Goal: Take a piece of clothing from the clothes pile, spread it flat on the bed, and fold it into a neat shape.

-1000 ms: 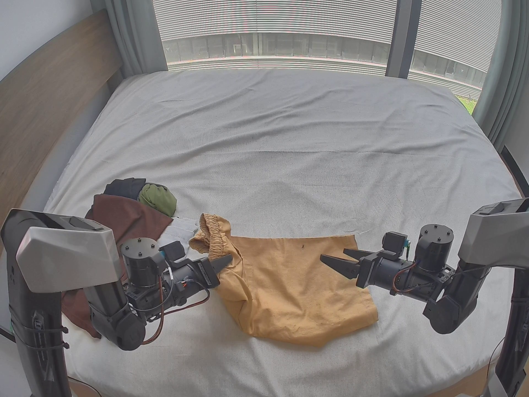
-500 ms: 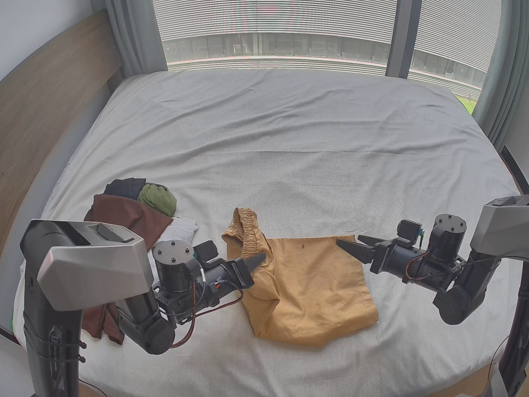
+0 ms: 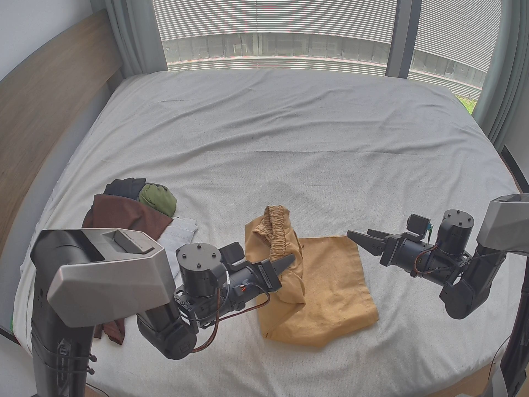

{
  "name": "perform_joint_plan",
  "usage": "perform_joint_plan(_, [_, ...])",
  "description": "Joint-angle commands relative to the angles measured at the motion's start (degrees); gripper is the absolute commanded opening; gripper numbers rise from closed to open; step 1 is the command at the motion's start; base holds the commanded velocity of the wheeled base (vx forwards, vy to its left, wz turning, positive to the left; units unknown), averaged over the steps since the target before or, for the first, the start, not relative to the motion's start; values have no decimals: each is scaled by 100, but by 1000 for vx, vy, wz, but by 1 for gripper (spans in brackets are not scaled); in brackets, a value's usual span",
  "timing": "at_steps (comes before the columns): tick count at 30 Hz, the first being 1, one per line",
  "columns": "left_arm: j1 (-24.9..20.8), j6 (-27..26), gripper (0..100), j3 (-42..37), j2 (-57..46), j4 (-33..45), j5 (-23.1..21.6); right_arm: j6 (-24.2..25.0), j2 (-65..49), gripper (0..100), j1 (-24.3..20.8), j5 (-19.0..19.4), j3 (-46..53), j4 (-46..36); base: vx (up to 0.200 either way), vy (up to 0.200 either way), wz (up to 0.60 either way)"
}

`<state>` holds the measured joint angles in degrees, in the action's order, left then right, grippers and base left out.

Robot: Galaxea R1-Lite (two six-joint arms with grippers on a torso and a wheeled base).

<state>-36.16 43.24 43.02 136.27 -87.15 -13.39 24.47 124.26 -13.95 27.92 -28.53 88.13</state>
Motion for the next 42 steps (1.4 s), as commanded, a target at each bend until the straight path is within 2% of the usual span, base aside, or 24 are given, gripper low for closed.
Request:
perform_joint_plan(1, [-181,18,0,207,23,93,-6,23,-60,100,6,3,-13,3,0,0,0])
perform_joint_plan(25, [-735,18,0,1235,427,1077,11,216,-60,100,173,65,-153,3,0,0,0])
perform_joint_plan(42, [-796,18,0,1332,664,1121,20,234,-60,100,182,65,-180,3,0,0,0])
